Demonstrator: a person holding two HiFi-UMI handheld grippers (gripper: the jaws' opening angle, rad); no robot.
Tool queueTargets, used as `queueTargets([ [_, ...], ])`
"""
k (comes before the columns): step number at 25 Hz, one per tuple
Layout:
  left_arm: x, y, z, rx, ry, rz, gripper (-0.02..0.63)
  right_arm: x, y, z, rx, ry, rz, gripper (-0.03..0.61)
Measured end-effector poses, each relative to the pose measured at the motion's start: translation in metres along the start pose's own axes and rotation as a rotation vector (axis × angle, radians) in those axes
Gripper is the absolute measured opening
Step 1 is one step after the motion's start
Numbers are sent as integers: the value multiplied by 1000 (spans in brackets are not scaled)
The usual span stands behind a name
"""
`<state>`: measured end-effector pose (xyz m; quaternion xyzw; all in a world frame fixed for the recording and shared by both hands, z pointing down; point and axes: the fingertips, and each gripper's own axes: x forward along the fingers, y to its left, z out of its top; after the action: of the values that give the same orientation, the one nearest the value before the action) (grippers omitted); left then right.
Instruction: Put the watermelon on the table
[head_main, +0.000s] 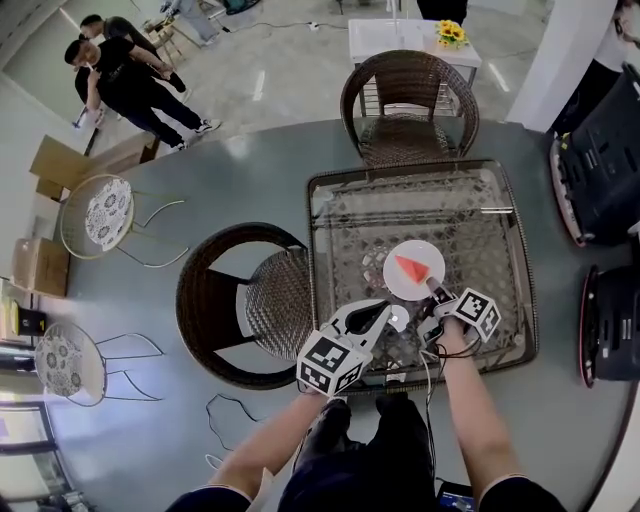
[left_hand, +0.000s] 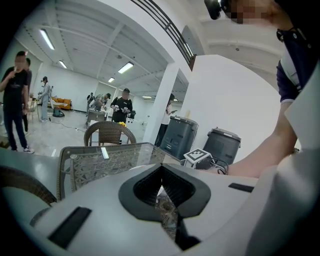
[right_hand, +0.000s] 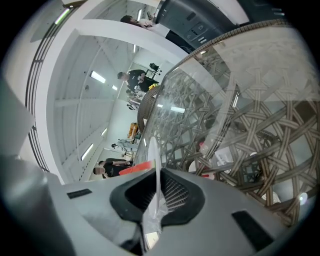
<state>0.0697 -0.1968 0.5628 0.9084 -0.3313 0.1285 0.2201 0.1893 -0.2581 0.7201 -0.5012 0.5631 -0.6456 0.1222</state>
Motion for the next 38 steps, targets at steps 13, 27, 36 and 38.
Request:
queueTargets([
  [13,4,5,-4,-21,5,3,5,7,-11,-2,-17,8,-41,14],
  [27,8,1,-9,-25,15,-15,5,11,-13,6,-151,-36,-143,15],
  [36,6,2,-11,-28,23,-18,5,11,-15,8,-207,-69,-201,32],
  [38,5,2,-11,-29,24,-19,5,11,-17,7,-206,-73,-213,38],
])
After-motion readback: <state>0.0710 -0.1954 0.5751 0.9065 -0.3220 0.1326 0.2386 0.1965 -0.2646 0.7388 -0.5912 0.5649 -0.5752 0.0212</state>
